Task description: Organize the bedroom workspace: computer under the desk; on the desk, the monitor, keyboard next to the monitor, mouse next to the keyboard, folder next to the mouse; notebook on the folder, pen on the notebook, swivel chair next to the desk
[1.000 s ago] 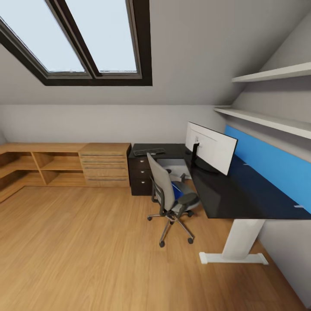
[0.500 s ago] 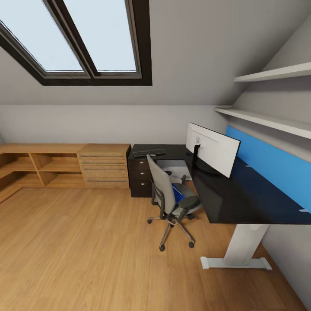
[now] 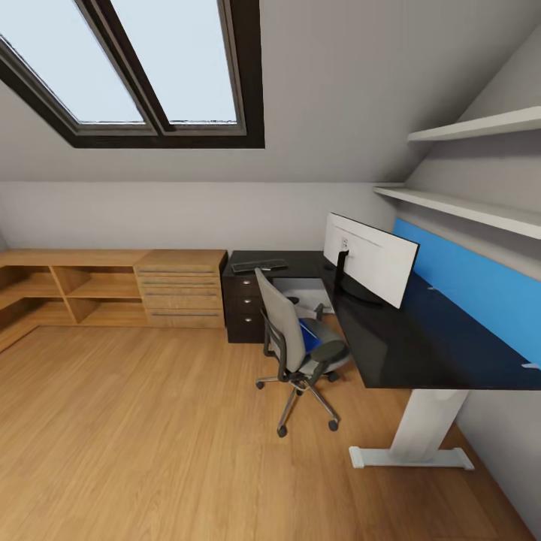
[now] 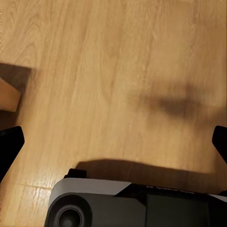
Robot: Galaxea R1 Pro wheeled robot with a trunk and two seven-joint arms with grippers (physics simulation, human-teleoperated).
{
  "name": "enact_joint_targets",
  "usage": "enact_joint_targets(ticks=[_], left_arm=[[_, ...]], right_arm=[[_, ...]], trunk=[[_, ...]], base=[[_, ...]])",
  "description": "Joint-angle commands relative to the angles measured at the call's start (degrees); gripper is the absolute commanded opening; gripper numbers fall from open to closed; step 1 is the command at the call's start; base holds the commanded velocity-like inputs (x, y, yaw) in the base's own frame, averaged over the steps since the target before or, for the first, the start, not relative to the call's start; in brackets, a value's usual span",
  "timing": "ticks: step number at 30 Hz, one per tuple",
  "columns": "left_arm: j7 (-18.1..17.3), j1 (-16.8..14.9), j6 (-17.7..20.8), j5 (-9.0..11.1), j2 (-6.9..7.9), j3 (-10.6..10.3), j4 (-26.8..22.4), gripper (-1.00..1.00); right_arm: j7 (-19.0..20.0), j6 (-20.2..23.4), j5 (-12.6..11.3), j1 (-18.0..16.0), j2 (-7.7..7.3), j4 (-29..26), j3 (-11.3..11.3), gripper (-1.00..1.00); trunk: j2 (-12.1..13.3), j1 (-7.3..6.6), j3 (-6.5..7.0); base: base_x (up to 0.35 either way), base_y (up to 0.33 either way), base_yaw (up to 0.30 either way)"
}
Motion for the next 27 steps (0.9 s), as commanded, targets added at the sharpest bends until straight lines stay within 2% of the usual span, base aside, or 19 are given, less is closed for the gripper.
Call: enact_joint_targets(ticks=[1,3,7,8,10,16,18,21,24,26,27], left_arm=[[-0.05,0.01,-0.07,0.77,-0.01,0.16,-0.08,1.00],[-0.03,0.01,-0.07,1.62,0.00,0.17,-0.09,1.00],[-0.01,0.01,0.03,4.61,0.15,0.11,-0.13,1.00],[-0.01,0.01,0.18,6.74,0.23,0.10,-0.28,1.00],[0.01,0.01,0.31,9.13,0.23,0.09,-0.49,1.00],[0.13,0.00,0.78,11.29,0.08,0.09,-1.44,1.00],[0.15,-0.01,2.21,11.59,0.08,0.09,-2.77,1.00],[0.14,-0.05,6.95,11.79,0.10,0.09,-5.40,1.00],[0.10,-0.10,13.71,11.88,0.15,0.09,-9.94,1.00],[0.13,-0.14,15.45,11.89,0.17,0.09,-11.76,1.00],[0.15,-0.28,17.03,11.91,0.15,0.09,-14.04,1.00]], right_arm=[[-0.24,-0.11,0.03,-0.01,0.03,-0.03,0.15,1.00],[-0.24,-0.10,0.07,-0.01,0.04,-0.03,0.16,1.00],[-0.28,0.00,0.08,-0.01,0.06,-0.03,0.15,1.00],[-0.27,0.12,0.04,-0.01,0.12,-0.07,0.17,1.00],[-0.30,0.29,-0.06,-0.01,0.20,-0.78,0.18,1.00],[-0.61,1.02,-0.19,-0.01,0.32,-6.25,0.13,1.00],[-1.78,1.84,-0.23,-0.04,0.37,-9.20,0.11,1.00],[-4.88,4.00,-0.26,-0.09,0.46,-13.42,0.11,1.00],[-7.94,9.02,-0.27,-0.44,0.84,-16.95,0.16,1.00],[-8.49,11.31,-0.27,-1.11,0.97,-17.63,0.17,1.00],[-8.96,14.45,-0.27,-2.94,1.09,-18.22,0.18,1.00]], trunk=[[-0.49,0.24,-0.26],[-1.29,0.68,-0.62],[-2.90,1.56,-1.34],[-3.30,1.78,-1.52],[-4.10,2.22,-1.88],[-6.51,3.54,-2.96],[-7.31,3.98,-3.31],[-8.51,4.64,-3.85],[-9.71,5.30,-4.39],[-10.52,5.74,-4.75],[-10.92,5.96,-4.93]], base=[[0.000,0.000,0.000],[0.000,0.000,0.000],[0.000,0.000,0.000],[0.000,0.000,0.000],[0.000,0.000,0.000],[0.000,0.000,0.000],[0.000,0.000,0.000],[0.000,0.000,0.000],[0.000,0.000,0.000],[0.000,0.000,0.000],[0.000,0.000,0.000]])
